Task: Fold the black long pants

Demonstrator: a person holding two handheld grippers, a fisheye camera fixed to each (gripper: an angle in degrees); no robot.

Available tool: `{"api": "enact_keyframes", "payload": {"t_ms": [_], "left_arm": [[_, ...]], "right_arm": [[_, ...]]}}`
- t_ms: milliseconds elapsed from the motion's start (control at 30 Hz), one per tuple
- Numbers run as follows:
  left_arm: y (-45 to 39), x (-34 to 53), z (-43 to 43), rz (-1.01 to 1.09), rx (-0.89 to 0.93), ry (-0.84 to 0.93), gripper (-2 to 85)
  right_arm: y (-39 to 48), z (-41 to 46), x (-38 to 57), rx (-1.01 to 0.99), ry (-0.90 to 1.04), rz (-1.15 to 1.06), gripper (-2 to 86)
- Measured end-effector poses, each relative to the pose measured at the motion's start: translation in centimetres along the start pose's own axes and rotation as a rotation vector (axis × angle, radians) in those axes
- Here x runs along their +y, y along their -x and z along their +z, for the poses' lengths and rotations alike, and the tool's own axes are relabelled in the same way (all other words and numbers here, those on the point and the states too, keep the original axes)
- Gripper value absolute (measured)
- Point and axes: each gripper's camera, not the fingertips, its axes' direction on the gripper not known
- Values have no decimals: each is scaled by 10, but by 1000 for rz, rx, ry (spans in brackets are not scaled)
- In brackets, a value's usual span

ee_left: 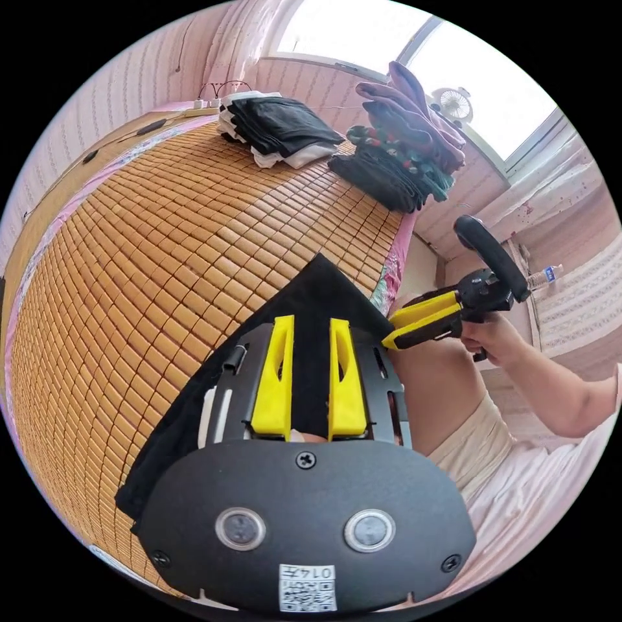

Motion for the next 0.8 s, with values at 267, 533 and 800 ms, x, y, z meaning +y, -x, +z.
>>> {"api": "enact_keyframes", "payload": {"t_ms": [267,533,800], "left_arm": [[9,-76,48,14,7,227,68],[19,-73,1,-19,164,83,32],[58,24,-149,16,192,-276,39]], "right_arm": [[-53,-23,41,-123,-114,-50,37],[-110,-89,96,-210,-381,-4,28],[-3,-138,107,-320,-460,-553,38]]}}
